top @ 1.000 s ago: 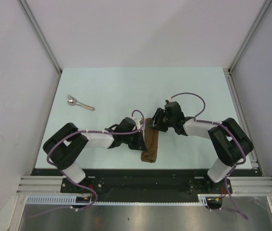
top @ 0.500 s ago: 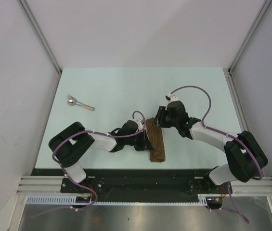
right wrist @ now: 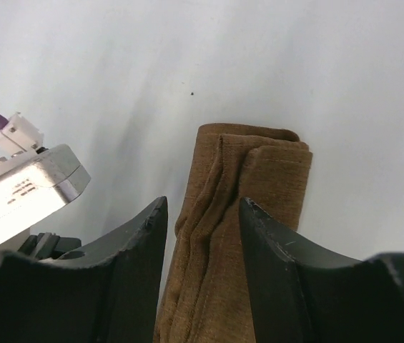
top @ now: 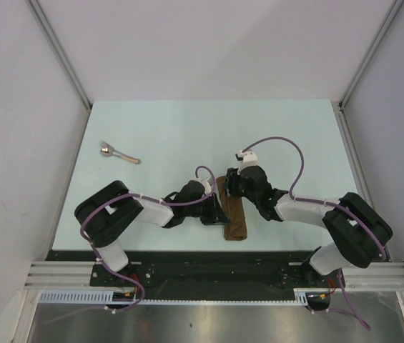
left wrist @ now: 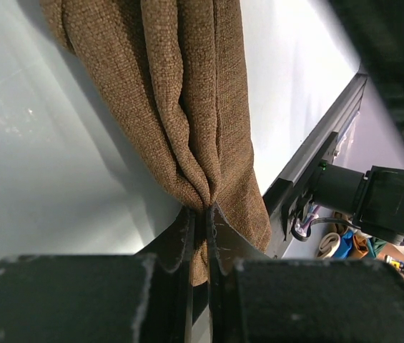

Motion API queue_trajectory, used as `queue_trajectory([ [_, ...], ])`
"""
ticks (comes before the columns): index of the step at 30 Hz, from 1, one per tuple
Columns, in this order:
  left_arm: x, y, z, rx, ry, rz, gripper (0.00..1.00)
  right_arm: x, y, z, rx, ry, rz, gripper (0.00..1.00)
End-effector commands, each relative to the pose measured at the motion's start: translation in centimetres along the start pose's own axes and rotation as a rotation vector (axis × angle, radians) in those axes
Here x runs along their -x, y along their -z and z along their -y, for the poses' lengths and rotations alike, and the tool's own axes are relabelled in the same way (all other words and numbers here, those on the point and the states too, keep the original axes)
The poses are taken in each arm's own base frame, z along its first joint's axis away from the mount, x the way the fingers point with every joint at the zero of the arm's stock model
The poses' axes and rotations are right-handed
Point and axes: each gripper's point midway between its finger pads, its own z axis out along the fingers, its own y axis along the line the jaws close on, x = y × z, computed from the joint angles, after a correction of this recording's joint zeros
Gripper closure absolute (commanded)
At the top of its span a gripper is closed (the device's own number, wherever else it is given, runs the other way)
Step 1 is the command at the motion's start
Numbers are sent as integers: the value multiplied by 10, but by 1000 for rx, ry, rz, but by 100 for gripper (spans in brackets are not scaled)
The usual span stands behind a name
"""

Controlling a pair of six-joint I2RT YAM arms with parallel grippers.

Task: Fold the napkin into a case and place the utensils inside
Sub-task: Pick up the top corner of the smaller rectangle folded napkin.

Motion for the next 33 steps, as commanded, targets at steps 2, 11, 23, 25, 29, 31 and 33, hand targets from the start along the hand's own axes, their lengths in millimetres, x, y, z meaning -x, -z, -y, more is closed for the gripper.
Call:
queue_trajectory([
  [2,2,0,10,-43,-12,13,100,12,-15,-6,-1,3,74,53],
  [11,0,0,8,-42,-9,6,100,8,-15,-1,-19,-1,74,60],
  [23,-1,0,8,-42,-5,3,100,-1,-24,-3,-9,-20,62,67],
  [25,-1,0,7,-41,-5,4,100,-1,-24,0,-20,-18,64,66],
  [29,-2,0,7,-44,-4,4,100,-1,-27,3,-39,-15,64,66],
  [31,-1,0,7,-44,-2,6,100,-4,-29,3,-38,-11,55,65],
  [33,-1,0,7,-45,-1,6,100,-3,-31,3,-46,-6,54,66],
])
